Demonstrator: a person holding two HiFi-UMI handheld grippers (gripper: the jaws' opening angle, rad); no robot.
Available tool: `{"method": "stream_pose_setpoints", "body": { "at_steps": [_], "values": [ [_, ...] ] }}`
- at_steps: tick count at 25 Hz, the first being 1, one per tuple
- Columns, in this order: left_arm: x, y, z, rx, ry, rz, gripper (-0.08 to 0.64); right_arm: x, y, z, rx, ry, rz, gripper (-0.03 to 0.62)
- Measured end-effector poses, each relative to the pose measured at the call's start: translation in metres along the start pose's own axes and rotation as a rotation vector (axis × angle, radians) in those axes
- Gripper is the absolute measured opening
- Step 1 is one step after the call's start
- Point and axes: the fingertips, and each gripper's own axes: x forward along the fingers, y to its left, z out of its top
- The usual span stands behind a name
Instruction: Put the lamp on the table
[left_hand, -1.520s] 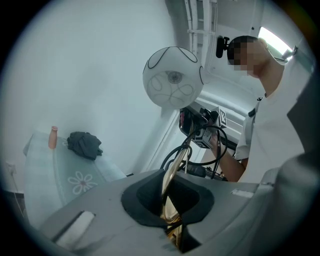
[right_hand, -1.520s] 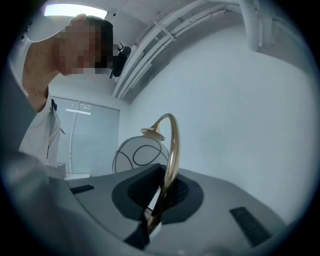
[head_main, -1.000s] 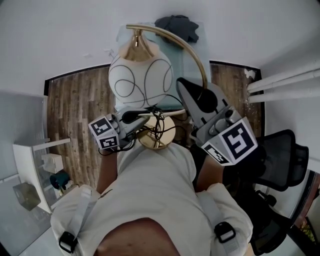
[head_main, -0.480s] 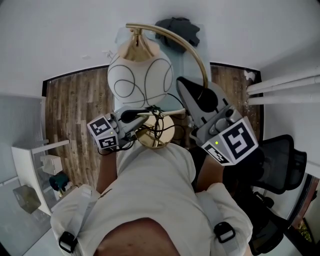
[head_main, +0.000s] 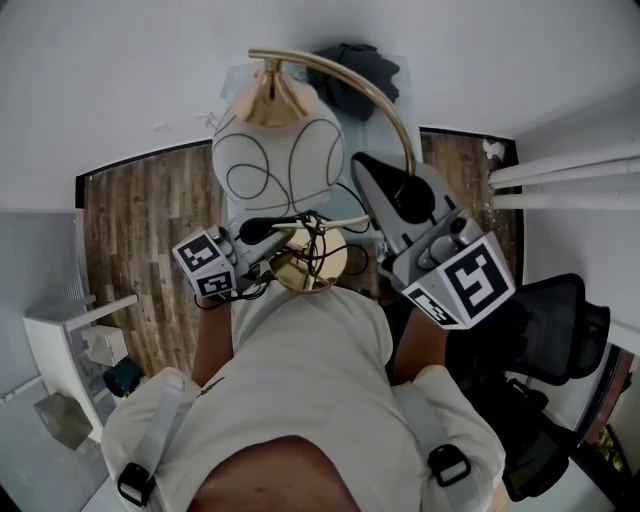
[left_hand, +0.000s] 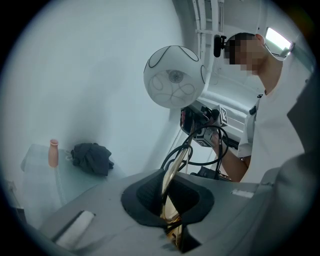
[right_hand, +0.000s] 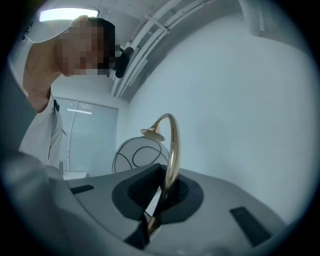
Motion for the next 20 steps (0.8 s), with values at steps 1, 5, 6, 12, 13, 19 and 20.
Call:
{"method": "stream_pose_setpoints", "body": {
  "at_steps": [1,5,6,12,13,19,20],
  "values": [
    [0.002,0.006,0.002,0.0,0.0,-0.005,0.015,0.004,-0.004,0.0,0.0,-0.012,0.002,0.002],
    [0.005,0.029,0.01,0.0,-0.001,-0.015,0.015,0.022,-0.018,-0.002,0.014,-0.023,0.004,0.002],
    [0.006,0.035,0.011,-0.001,0.0,-0.015,0.015,0.027,-0.022,-0.004,0.014,-0.017,-0.001,0.002],
    [0.0,0.098,0.025,-0.017,0.005,-0.019,0.015,0.087,-0.052,-0.019,0.046,0.008,-0.012,0.002],
    [-0.001,0.102,0.027,-0.017,0.006,-0.018,0.015,0.091,-0.054,-0.02,0.048,0.012,-0.014,0.002],
    [-0.004,0.122,0.031,0.0,0.002,0.0,0.017,0.107,-0.06,-0.023,0.041,0.019,-0.006,0.002],
    [-0.005,0.127,0.033,0.001,0.0,0.004,0.015,0.112,-0.061,-0.024,0.037,0.019,-0.002,0.002]
  ]
}}
